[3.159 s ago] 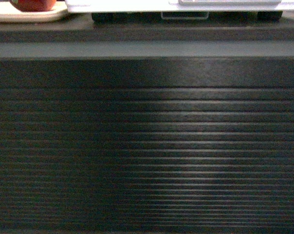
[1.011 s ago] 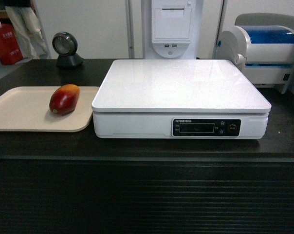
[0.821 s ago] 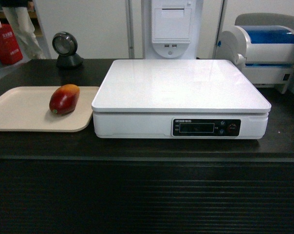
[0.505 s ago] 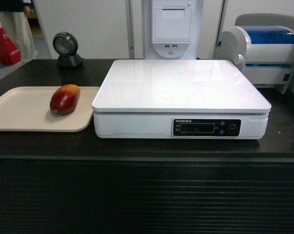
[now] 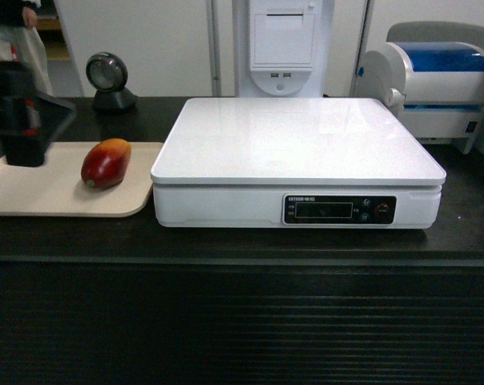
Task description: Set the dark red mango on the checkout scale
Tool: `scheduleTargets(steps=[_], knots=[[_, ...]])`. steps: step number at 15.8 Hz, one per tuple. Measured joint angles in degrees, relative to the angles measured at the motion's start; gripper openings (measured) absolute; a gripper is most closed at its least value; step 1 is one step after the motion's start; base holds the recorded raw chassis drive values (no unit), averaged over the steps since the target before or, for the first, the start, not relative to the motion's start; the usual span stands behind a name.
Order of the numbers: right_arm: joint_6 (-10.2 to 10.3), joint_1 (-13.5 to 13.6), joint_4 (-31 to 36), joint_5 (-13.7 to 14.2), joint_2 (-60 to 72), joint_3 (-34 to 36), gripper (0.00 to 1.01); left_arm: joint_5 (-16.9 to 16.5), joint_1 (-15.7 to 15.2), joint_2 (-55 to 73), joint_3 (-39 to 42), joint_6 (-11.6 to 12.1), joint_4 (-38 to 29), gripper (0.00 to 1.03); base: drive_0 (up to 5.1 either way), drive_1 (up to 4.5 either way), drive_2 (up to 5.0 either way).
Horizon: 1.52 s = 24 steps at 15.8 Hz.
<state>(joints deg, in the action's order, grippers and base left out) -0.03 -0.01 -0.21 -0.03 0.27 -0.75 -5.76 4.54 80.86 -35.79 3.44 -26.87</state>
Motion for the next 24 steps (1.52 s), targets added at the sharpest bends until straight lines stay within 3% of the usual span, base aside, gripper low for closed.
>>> scheduleTargets(steps=[5,10,12,18,24], knots=[[-0.02,0.0,-0.02,0.0,0.0,0.0,0.98,1.66,-0.04,27.08,-23.76,1.36,8.02,0.98,0.0,0.0,0.0],[0.0,0.0,0.0,0.0,0.0,0.0,0.98,4.79,-2.93,48.72,-53.46,1.51,23.91,0.98,0.0,0.0,0.0],[0.0,0.0,0.0,0.0,0.0,0.0,0.98,5.77,-3.67,52.72,-61.51,1.55,28.0,0.98,0.0,0.0,0.0],[0.0,0.0,-0.02,0.0,0.0,0.0,0.98,4.31,-5.09,59.91,-74.47,1.75,38.97,0.98,0.0,0.0,0.0],[-0.02,0.0,0.0,0.0,0.0,0.0,0.98,5.55,-5.44,62.82,-76.63,4.74,41.35,0.98,0.0,0.0,0.0]])
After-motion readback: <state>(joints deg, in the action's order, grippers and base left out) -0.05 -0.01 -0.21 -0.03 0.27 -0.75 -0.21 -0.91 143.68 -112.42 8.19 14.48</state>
